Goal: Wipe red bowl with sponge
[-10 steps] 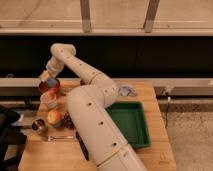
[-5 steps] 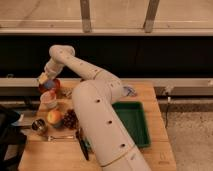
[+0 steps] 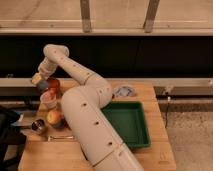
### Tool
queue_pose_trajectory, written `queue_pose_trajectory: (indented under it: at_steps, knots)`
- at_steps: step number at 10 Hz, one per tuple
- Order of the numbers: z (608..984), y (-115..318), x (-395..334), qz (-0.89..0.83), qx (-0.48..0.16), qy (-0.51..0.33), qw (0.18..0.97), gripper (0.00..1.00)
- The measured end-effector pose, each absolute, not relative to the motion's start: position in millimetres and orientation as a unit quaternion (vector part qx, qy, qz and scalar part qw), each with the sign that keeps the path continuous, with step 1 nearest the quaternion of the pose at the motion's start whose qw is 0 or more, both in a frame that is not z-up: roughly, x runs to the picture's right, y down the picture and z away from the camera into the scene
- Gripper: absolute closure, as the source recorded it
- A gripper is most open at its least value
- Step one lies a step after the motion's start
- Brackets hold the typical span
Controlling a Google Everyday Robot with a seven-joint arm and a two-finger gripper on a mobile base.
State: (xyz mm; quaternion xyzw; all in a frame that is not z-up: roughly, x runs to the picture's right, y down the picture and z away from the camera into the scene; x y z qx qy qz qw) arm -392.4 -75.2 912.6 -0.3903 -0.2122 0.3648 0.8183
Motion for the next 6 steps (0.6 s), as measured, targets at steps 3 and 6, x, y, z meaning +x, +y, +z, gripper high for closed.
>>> queue_pose_trajectory:
  at_steps: [3, 6]
  knots:
    - [915.4, -80.7, -392.8, 0.370, -0.385, -0.217, 0.817, 1.00]
    - [919.4, -100.7, -361.0, 0.388, -0.368, -0.213, 0.817, 1.00]
